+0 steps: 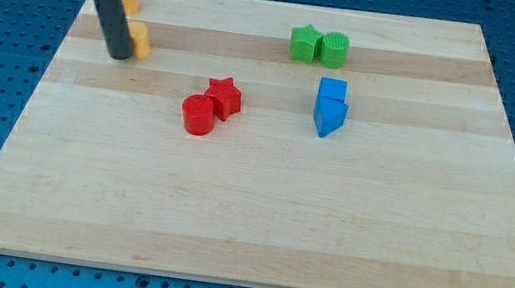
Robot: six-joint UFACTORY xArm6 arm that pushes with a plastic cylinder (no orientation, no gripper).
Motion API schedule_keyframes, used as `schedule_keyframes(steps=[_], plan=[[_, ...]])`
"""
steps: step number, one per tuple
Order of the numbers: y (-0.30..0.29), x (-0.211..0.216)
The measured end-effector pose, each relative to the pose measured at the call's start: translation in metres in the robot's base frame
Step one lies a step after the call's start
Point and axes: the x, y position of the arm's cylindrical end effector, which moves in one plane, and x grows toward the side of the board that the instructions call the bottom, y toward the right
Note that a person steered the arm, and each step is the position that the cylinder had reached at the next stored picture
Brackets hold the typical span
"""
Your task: Slide the yellow hexagon closer to the yellow heart
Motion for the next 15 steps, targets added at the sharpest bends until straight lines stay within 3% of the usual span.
schedule_keyframes(steps=[2,5,7,15], plan=[[-0.089,-0.011],[-0.099,-0.144],[-0.067,-0.142],[-0.038,-0.113]])
